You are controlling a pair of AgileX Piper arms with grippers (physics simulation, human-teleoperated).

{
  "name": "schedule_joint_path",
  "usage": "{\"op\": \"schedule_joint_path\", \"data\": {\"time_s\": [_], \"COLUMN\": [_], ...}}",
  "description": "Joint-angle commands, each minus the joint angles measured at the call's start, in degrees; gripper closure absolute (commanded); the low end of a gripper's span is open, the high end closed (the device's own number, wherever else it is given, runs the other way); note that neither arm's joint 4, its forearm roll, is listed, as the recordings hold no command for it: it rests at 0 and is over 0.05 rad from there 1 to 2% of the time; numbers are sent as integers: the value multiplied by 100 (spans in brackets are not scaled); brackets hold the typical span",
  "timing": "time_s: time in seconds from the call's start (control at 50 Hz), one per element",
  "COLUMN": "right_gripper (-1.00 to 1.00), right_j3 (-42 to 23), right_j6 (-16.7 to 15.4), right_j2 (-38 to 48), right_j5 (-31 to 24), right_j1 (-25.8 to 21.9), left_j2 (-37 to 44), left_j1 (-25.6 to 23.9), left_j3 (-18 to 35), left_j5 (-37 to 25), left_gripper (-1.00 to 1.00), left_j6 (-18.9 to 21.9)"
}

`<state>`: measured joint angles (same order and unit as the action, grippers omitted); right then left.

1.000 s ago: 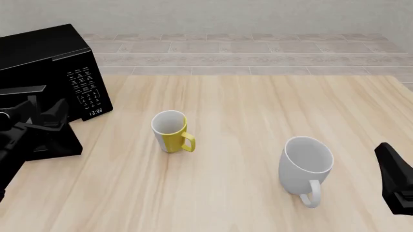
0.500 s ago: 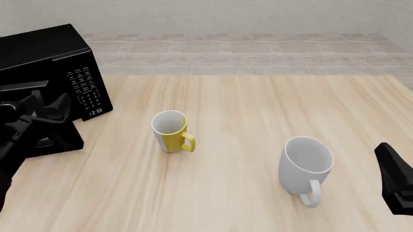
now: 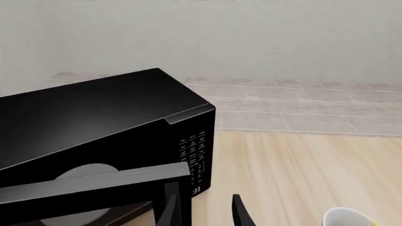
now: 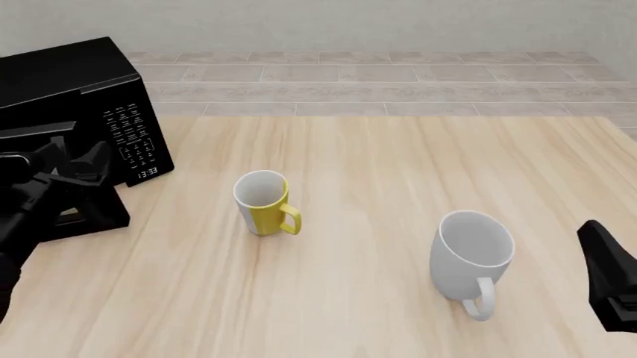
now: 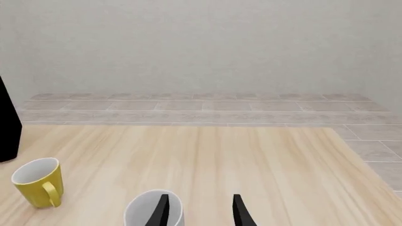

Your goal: Close the microwave.

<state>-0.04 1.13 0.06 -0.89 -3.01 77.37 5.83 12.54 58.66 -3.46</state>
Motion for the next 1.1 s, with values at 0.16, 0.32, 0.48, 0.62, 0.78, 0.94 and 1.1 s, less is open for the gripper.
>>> {"op": "schedule_joint_path", "data": {"time_s": [0.16, 0.32, 0.48, 0.62, 0.78, 0.94, 1.1], "right_gripper": [-100, -100, -100, -100, -100, -100, -100], "right_j3": [-1, 0, -1, -1, -2, 3, -2], "right_j6": [14, 16, 29, 25, 26, 30, 23], "right_j2": [-1, -1, 0, -1, -2, -4, -2], "right_j5": [15, 15, 19, 15, 31, 47, 36], "right_j1": [-18, -23, -23, -38, -59, -82, -80], "left_j2": [558, 491, 345, 436, 491, 605, 706], "left_j1": [299, 351, 367, 382, 383, 382, 407], "left_j3": [3, 55, 116, 165, 231, 266, 307], "left_j5": [-474, -581, -776, -769, -810, -772, -739], "left_gripper": [-100, -100, -100, -100, -100, -100, -100], "left_j6": [125, 82, 78, 136, 106, 95, 90]}}
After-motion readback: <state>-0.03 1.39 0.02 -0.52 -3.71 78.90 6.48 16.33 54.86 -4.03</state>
